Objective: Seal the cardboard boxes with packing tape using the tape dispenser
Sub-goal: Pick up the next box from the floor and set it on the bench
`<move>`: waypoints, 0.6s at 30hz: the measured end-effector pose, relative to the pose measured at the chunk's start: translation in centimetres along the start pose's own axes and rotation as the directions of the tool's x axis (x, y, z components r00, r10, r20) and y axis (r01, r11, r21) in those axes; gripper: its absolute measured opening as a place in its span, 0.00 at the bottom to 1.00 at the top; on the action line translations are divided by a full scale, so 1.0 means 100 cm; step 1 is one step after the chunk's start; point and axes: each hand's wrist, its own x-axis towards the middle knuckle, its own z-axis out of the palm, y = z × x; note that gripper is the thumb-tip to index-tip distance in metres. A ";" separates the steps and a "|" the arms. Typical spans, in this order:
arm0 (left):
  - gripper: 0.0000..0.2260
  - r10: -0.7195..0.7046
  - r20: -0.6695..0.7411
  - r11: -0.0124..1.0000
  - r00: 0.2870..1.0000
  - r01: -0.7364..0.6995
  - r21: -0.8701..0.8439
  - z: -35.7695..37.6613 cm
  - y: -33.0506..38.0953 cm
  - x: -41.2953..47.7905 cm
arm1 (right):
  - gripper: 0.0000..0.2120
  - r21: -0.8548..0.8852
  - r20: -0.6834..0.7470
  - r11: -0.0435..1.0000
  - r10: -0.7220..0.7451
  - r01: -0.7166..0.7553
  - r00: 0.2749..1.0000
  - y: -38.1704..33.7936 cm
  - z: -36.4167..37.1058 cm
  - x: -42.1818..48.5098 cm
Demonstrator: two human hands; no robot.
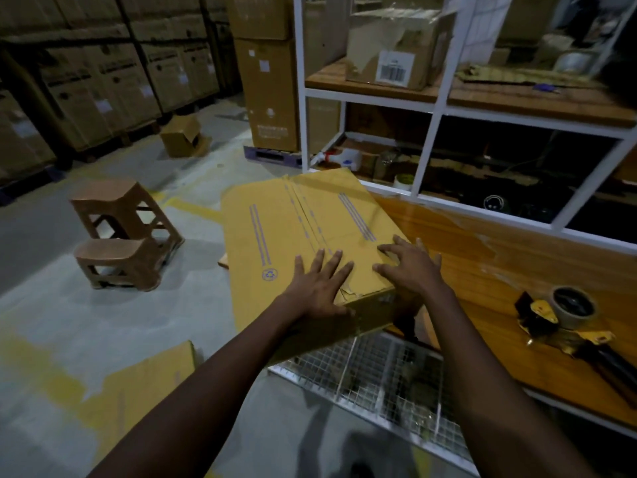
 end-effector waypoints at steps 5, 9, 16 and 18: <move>0.41 -0.080 -0.045 0.996 0.996 0.079 -0.040 0.001 0.025 0.006 | 0.23 0.067 -0.159 0.994 0.094 -0.085 0.983 0.022 -0.003 -0.019; 0.39 -0.152 -0.052 0.986 0.987 0.147 -0.078 -0.004 0.052 0.022 | 0.24 0.159 -0.254 0.979 0.166 -0.128 0.953 0.052 -0.014 -0.028; 0.36 -0.270 -0.037 0.952 0.962 0.260 -0.162 -0.019 0.120 0.070 | 0.29 0.180 -0.307 0.928 0.367 -0.326 0.878 0.143 -0.034 -0.049; 0.34 -0.290 -0.038 0.943 0.956 0.278 -0.184 -0.025 0.142 0.086 | 0.31 0.185 -0.320 0.894 0.448 -0.408 0.835 0.179 -0.038 -0.059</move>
